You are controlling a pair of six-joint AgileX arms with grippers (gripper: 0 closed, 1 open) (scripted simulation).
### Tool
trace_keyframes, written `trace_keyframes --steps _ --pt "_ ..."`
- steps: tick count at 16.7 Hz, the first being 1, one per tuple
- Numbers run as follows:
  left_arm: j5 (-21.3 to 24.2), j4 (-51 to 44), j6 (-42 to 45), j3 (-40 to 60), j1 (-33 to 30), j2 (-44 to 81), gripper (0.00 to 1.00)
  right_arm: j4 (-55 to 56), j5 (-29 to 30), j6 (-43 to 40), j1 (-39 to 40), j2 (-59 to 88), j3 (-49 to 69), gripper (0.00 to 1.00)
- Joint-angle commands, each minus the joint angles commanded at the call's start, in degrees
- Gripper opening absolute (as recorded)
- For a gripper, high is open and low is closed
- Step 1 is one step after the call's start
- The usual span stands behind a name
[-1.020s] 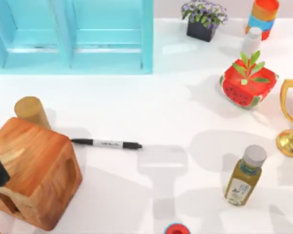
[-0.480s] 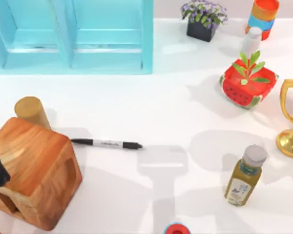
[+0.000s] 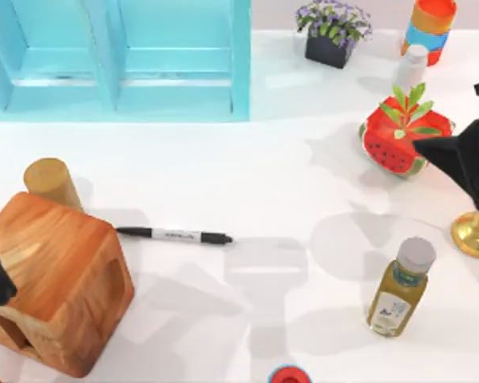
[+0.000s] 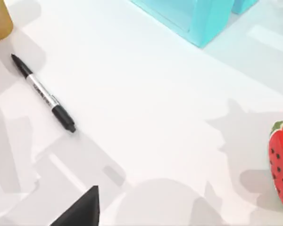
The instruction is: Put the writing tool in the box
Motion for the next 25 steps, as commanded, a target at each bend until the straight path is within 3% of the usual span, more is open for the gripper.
trace_keyframes --steps 9,15,19,25 --pt "0.0 0.0 0.0 0.0 0.0 0.0 1.0 -30.55 -14.53 -15.65 8.66 57.02 52.99 1.0" --pt "0.0 0.0 0.0 0.0 0.0 0.0 1.0 -44.66 -21.31 -23.62 11.6 85.57 80.65 1.0" --pt "0.0 0.0 0.0 0.0 0.0 0.0 1.0 -48.99 -23.72 -26.55 12.3 95.07 90.29 1.0" --pt "0.0 0.0 0.0 0.0 0.0 0.0 1.0 -49.38 -23.91 -26.86 12.01 96.28 91.28 1.0"
